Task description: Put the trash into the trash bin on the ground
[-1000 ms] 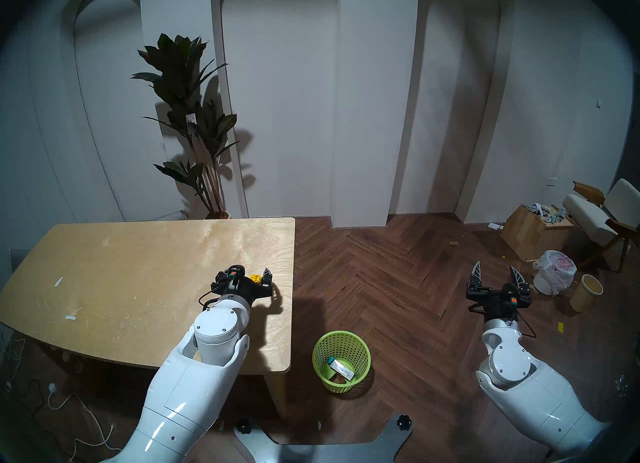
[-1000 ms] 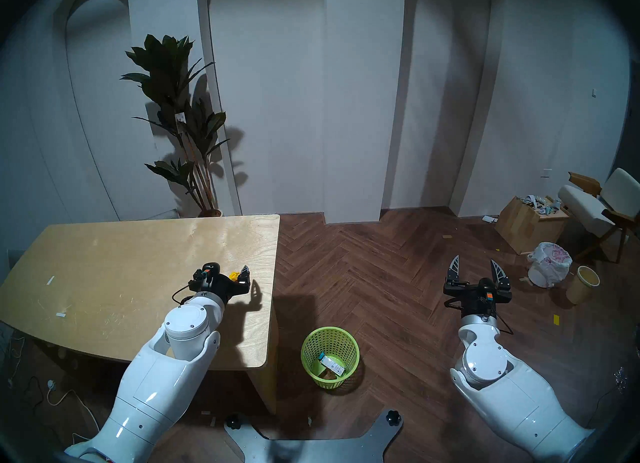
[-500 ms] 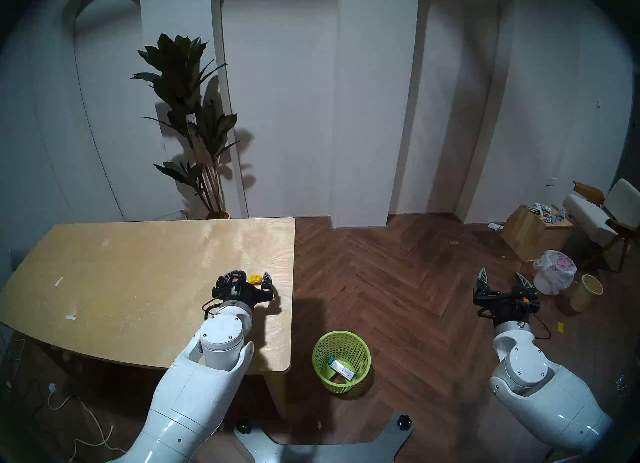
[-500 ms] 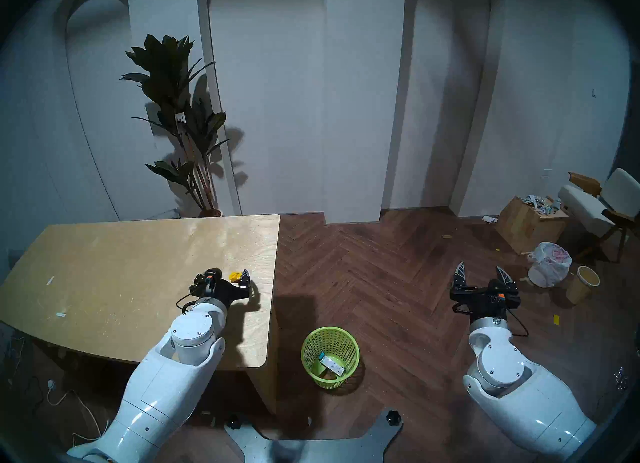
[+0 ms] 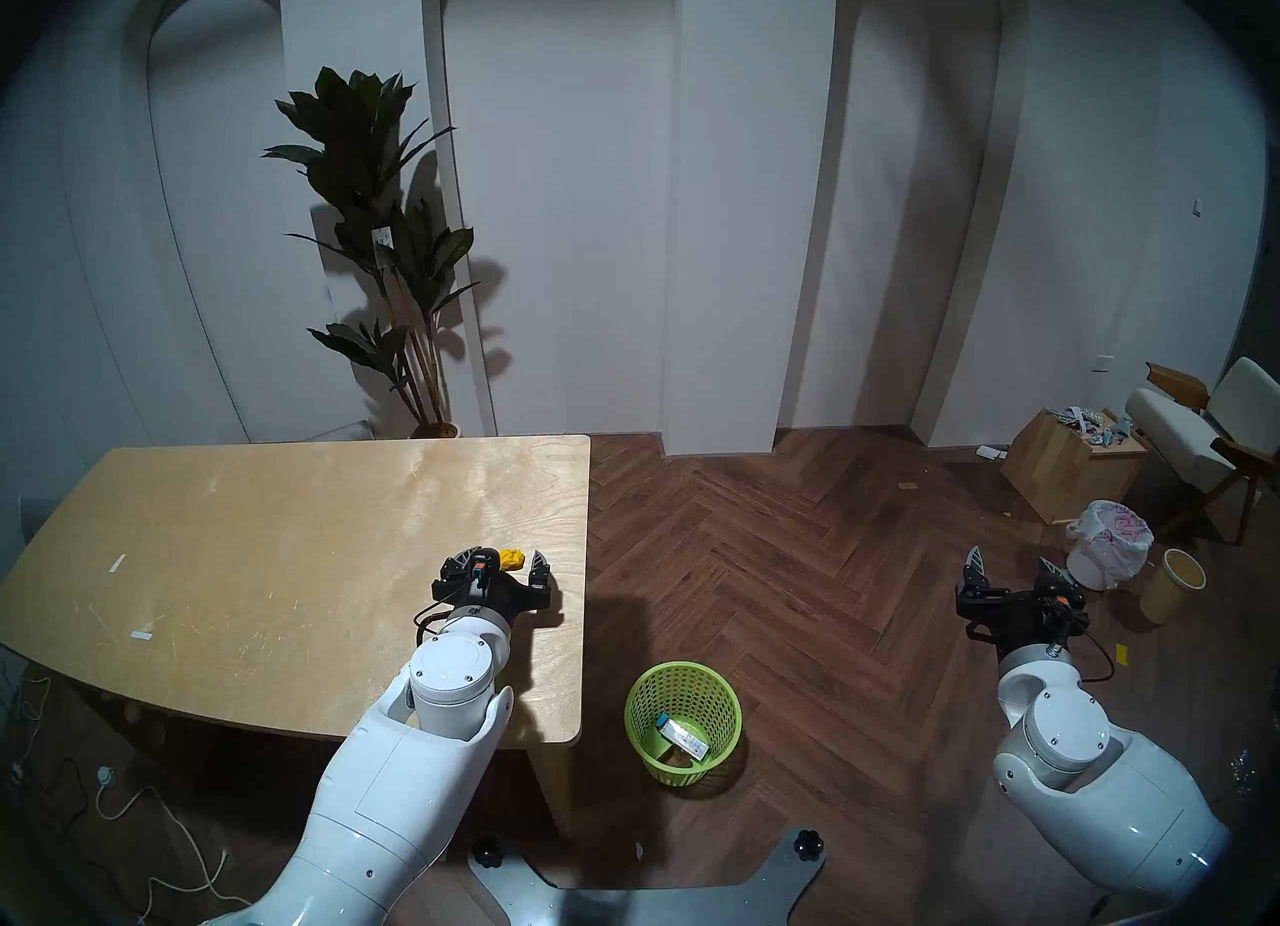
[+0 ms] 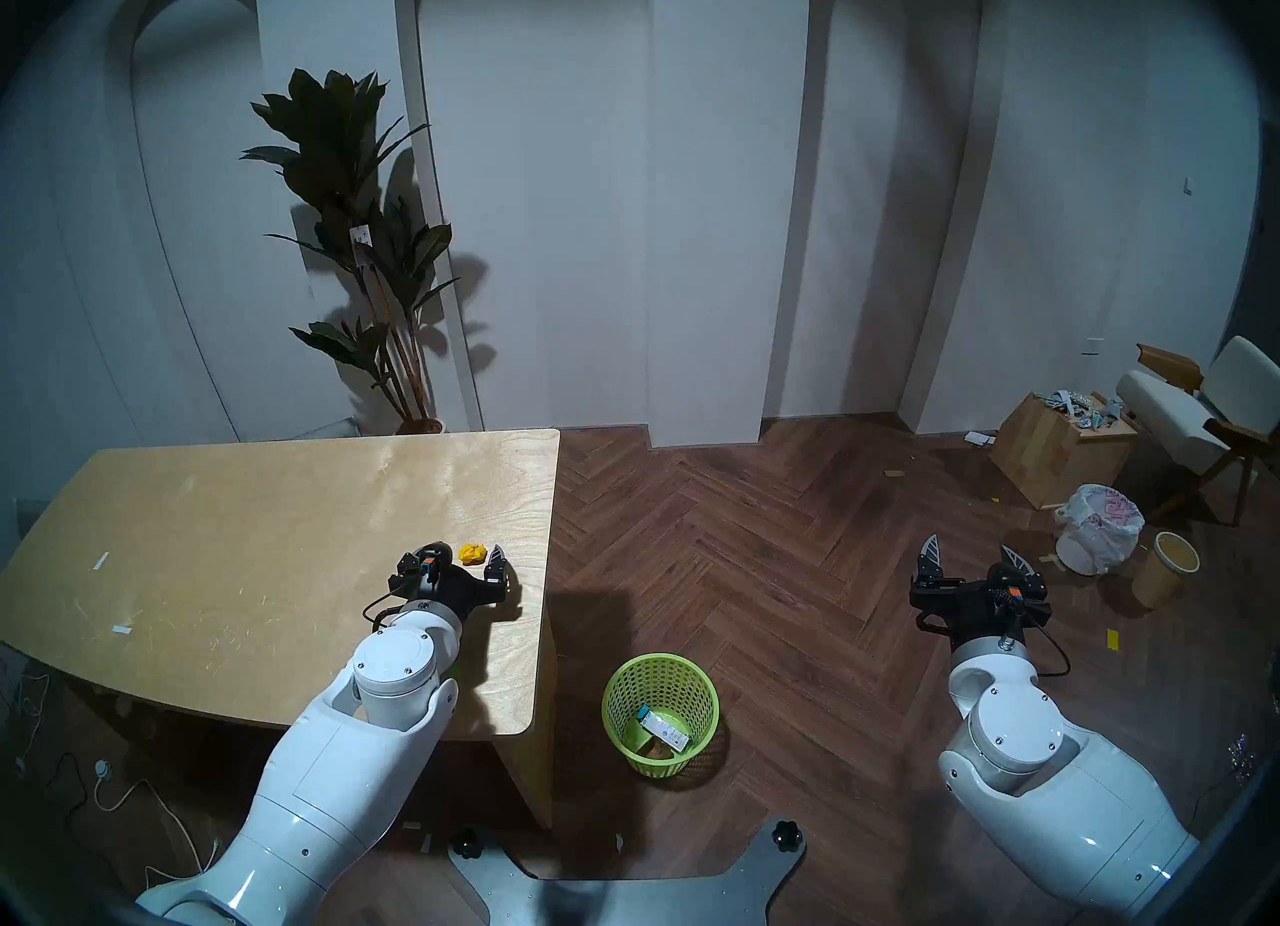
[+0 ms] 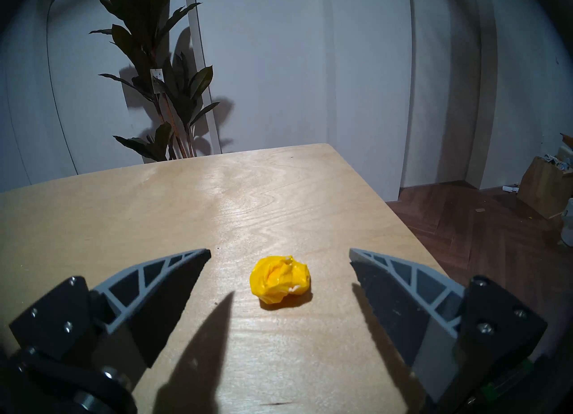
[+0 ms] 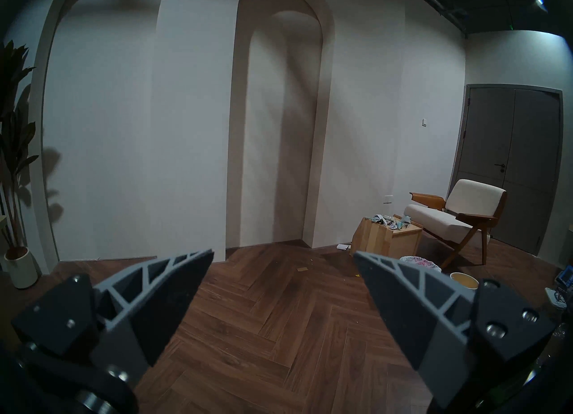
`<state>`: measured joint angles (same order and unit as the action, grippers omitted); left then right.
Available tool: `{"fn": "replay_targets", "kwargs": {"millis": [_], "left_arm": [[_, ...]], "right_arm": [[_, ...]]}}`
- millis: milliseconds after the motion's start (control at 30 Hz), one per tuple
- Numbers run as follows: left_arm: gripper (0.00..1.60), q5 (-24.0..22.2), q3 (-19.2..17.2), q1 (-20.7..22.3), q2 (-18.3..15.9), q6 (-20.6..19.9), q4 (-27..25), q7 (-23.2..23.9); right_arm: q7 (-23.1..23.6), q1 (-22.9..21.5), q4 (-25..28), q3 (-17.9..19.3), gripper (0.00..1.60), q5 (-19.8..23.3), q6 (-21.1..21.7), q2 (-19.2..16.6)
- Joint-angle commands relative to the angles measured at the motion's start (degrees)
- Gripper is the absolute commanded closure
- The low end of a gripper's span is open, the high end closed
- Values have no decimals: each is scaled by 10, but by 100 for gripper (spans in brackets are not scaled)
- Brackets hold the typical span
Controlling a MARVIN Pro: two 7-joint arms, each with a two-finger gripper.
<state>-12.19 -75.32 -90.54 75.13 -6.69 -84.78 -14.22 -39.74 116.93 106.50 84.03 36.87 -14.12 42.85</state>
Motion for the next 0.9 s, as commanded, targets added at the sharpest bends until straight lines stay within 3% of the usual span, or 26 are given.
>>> {"fn": "replay_targets", "kwargs": {"millis": [0,567,867], "left_arm": [[0,0,-4,24,2,10,10,3],[3,-1,-5,44,16,21,60,19],[48,-18,-16,44,29,6,73,23]], "right_arm": [[3,-1,11,7,0,-4,-6,-7],[3,0,12,7,0,-4,-7,-8],[2,0,12,7,0,-4,-7,-9]]}}
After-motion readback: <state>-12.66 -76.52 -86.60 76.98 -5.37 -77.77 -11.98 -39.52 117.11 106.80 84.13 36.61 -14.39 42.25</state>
